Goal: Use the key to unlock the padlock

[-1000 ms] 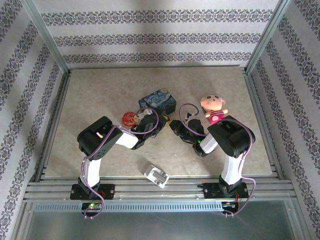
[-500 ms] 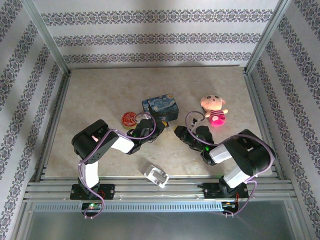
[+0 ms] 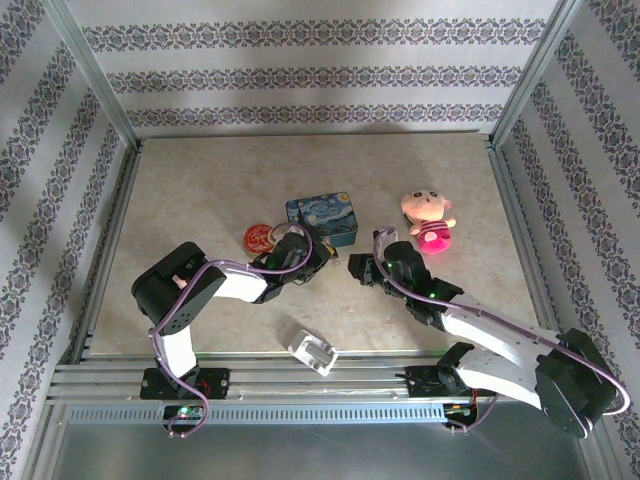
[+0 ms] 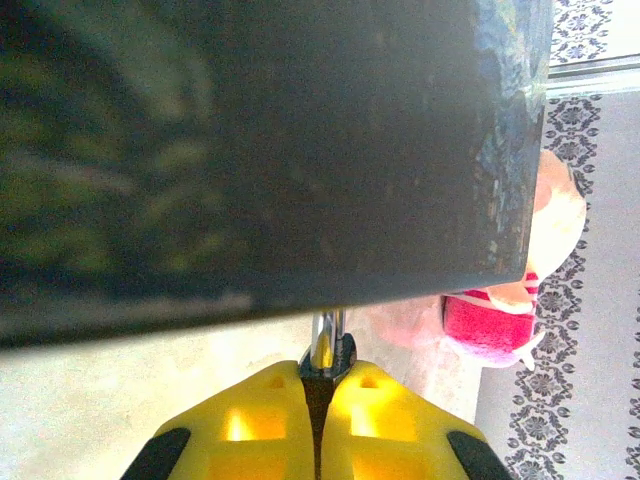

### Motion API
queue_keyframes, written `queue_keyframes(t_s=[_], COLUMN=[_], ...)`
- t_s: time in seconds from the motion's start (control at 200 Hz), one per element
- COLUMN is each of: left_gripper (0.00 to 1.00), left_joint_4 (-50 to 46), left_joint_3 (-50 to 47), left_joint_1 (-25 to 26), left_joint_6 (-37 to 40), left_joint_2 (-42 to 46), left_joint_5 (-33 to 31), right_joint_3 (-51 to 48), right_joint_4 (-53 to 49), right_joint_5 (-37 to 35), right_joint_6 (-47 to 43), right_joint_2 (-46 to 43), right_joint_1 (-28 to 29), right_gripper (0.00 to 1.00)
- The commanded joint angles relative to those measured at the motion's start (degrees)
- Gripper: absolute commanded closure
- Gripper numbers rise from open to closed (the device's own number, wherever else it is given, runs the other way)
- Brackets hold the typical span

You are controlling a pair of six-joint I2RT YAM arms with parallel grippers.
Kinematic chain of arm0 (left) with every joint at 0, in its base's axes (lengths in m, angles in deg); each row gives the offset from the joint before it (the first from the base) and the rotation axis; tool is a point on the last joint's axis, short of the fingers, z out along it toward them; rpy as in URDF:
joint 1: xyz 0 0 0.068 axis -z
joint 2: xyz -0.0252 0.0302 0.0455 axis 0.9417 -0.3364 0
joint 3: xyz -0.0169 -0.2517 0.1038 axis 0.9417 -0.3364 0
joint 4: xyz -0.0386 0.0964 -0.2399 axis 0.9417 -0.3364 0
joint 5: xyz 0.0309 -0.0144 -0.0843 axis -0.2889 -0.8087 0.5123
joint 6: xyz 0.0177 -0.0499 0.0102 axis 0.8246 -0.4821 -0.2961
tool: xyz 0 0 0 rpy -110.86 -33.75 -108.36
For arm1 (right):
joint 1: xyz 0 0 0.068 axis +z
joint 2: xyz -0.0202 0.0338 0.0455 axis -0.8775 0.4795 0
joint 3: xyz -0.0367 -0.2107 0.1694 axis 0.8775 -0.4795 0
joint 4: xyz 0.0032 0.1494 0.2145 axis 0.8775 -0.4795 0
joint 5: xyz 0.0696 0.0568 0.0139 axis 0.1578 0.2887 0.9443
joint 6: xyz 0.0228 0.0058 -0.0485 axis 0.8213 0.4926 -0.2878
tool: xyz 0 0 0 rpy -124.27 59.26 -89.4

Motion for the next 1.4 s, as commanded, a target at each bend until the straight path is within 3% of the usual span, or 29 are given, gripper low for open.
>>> queue_keyframes(t_s=[0.0,0.295,0.635,1.394], left_gripper=[1.00,1.00,1.00,1.00], left_joint_4=[-9.26,-14.91,-14.39,-14.21], left_joint_3=[1.36,2.12,1.67,2.45], left_joint_1=[0.10,-0.45,-0.82,-1.59], left_joint_6=[1.36,2.55,1.76,1.25], left_joint_2=[1.37,2.82,2.72,1.26], left_joint_5=[2.65,3.75,5.01,8.69], right_joint_3=[2.56,10.72,16.33,22.29], right_joint_4=[-10.61,-12.14,-11.66,-14.38], right_joint_5=[-4.65,-7.61,-8.12,-18.60], right_joint_6=[-6.26,-10.36,-13.80,-19.14], right_joint_2=[1.35,14.85,22.80,31.12], right_joint_1=[2.26,8.32,9.07,12.42], right_gripper=[0.70,0.70,0.58,0.65])
